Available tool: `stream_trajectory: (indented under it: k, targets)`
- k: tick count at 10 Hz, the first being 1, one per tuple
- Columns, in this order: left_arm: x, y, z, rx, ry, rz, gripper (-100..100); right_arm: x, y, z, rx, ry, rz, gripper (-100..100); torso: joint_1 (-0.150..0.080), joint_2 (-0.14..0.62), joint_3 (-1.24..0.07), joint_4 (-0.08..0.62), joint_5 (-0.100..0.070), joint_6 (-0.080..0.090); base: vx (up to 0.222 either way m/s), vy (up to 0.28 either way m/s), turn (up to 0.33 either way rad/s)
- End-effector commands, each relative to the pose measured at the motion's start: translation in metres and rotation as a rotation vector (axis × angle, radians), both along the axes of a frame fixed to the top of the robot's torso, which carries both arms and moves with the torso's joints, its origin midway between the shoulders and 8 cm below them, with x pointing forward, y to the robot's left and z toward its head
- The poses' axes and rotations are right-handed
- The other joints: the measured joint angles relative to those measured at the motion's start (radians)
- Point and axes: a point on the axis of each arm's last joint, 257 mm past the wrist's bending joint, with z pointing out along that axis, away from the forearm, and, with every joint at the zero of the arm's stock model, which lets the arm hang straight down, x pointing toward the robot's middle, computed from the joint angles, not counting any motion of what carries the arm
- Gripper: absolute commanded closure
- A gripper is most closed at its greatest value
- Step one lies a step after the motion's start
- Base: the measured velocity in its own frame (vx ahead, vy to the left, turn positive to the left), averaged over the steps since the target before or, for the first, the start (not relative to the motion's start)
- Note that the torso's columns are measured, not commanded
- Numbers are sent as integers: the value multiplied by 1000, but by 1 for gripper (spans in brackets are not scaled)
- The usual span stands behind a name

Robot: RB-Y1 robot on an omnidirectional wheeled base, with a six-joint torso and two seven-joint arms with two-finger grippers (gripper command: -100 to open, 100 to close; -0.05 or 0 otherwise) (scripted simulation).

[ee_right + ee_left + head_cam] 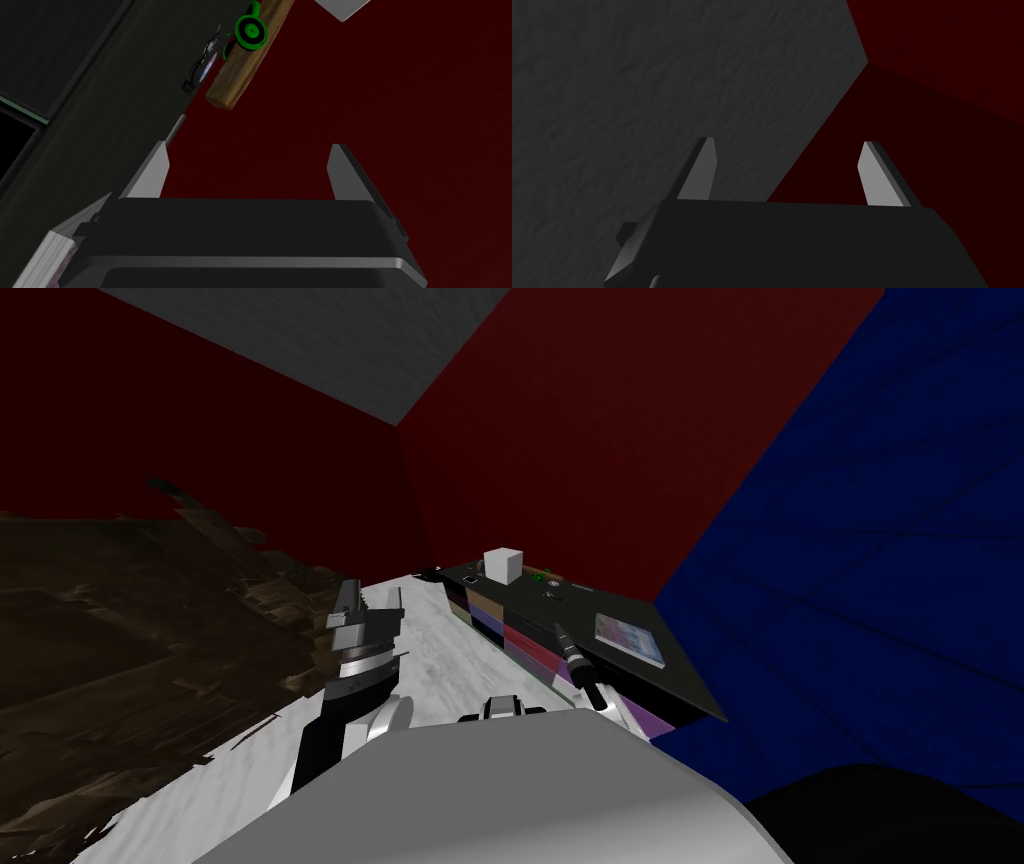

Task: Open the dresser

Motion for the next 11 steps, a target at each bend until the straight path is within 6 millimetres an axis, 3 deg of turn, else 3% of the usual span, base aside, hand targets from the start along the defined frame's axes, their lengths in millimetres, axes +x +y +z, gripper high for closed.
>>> stream_trajectory:
  k: [1, 2, 3, 4, 5, 11]
  targets:
    - [0, 0, 0, 0, 0, 0, 0, -1, -7, -43, -79, 115, -15, -100, 0, 0, 0, 0, 0, 0, 40, 44, 105]
    - [0, 0, 0, 0, 0, 0, 0, -3, -9, -50, -98, 133, -17, -100, 0, 0, 0, 0, 0, 0, 35, 40, 51]
    - [0, 0, 0, 0, 0, 0, 0, -6, -10, -73, -139, 198, -19, -100, -1, 1, 1, 0, 0, 0, 39, 55, 88]
    - [0, 0, 0, 0, 0, 0, 0, -8, -14, -78, -160, 215, -25, -100, 0, 1, 1, 0, 0, 0, 41, 42, 53]
    - [0, 0, 0, 0, 0, 0, 0, -11, -14, -96, -197, 265, -22, -100, -1, 1, 0, 0, 0, 0, 50, 43, 106]
    - [0, 0, 0, 0, 0, 0, 0, -37, -34, -165, -405, 489, -46, -100, -1, 1, 0, 0, 0, 0, 43, 42, 81]
